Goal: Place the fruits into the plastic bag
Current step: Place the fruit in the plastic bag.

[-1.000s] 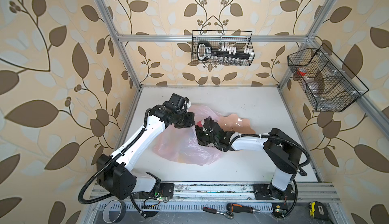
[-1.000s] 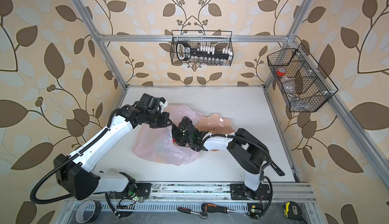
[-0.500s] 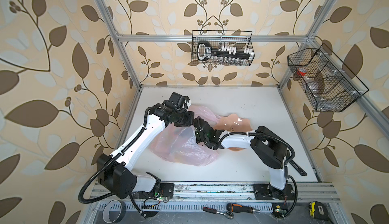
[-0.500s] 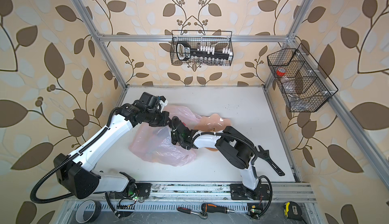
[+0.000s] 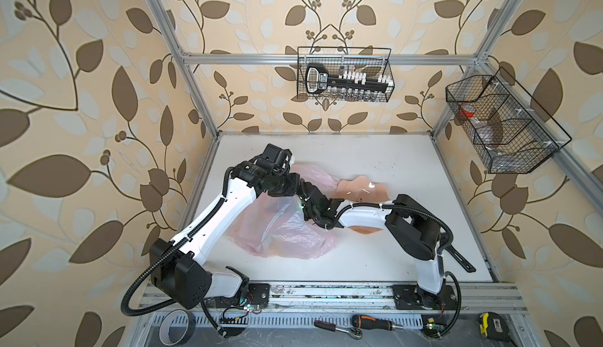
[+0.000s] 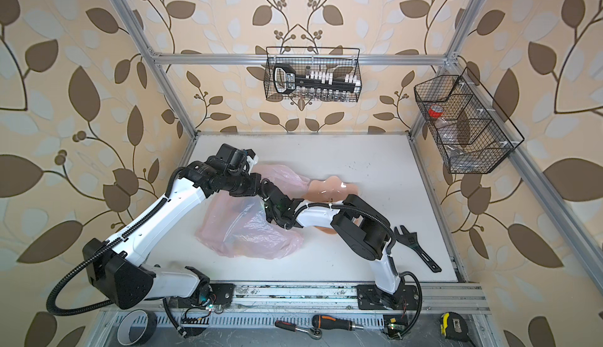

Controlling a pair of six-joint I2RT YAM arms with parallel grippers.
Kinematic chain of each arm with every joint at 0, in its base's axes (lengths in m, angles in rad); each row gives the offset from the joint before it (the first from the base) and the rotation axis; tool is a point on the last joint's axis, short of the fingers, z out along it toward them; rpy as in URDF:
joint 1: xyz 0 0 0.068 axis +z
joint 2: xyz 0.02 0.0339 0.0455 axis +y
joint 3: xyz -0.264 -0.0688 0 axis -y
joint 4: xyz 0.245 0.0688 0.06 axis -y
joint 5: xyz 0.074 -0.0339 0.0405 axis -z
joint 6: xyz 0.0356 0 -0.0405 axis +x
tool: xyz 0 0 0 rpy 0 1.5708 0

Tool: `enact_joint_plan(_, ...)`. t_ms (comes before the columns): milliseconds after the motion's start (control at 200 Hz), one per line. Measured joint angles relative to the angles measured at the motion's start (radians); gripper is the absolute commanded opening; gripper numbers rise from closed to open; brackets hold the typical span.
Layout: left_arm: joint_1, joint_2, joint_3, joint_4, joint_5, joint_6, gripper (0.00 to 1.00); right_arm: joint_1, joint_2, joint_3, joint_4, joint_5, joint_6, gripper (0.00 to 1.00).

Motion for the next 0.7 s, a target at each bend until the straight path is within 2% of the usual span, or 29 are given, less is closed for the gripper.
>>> enact_joint_plan(405, 0.0, -0.062, -0.091, -0.008, -0.089, -0.011, 0.0, 0.0, -0.016, 0.0, -0.003, -0.055, -0.03, 1.0)
enact_joint_plan(700, 0.0, -0.086, -0.101, -0.005, -0.092, -0.026, 0.0, 0.003, -0.024, -0.006, 0.011, -0.076, -0.029, 1.0)
